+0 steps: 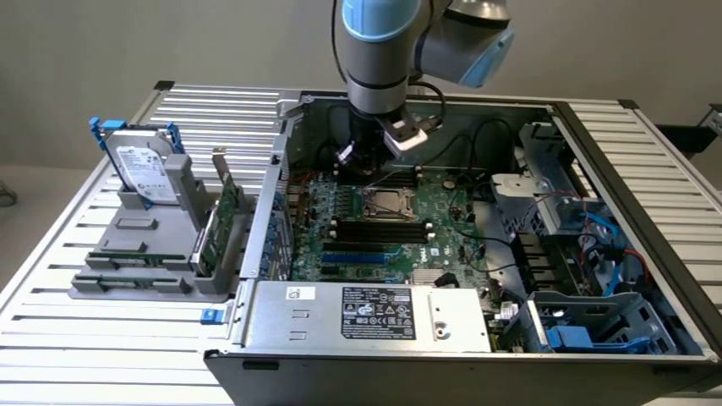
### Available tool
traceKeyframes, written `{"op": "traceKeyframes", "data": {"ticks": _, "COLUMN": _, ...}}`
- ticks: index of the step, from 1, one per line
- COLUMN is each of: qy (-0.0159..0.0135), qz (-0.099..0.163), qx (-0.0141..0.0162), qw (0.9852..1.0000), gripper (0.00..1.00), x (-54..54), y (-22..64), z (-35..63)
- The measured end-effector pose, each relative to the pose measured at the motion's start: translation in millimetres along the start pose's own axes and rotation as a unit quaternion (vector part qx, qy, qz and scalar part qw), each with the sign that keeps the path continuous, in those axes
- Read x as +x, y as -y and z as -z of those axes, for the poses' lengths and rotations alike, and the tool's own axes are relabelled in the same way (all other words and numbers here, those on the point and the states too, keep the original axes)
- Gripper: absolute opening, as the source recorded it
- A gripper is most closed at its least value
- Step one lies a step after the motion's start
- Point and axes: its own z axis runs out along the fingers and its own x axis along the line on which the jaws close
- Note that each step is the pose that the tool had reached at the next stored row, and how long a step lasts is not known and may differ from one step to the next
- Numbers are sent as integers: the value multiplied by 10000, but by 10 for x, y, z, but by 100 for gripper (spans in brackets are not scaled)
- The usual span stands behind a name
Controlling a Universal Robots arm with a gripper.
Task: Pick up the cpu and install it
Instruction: 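Install the first cpu locking lever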
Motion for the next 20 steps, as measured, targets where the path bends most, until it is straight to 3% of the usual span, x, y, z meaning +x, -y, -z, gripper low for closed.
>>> {"op": "traceKeyframes", "data": {"ticks": 20, "qy": -10, "qz": 4, "qx": -6, "qw": 10000, "gripper": 11, "x": 12, "y": -25, "z": -76}}
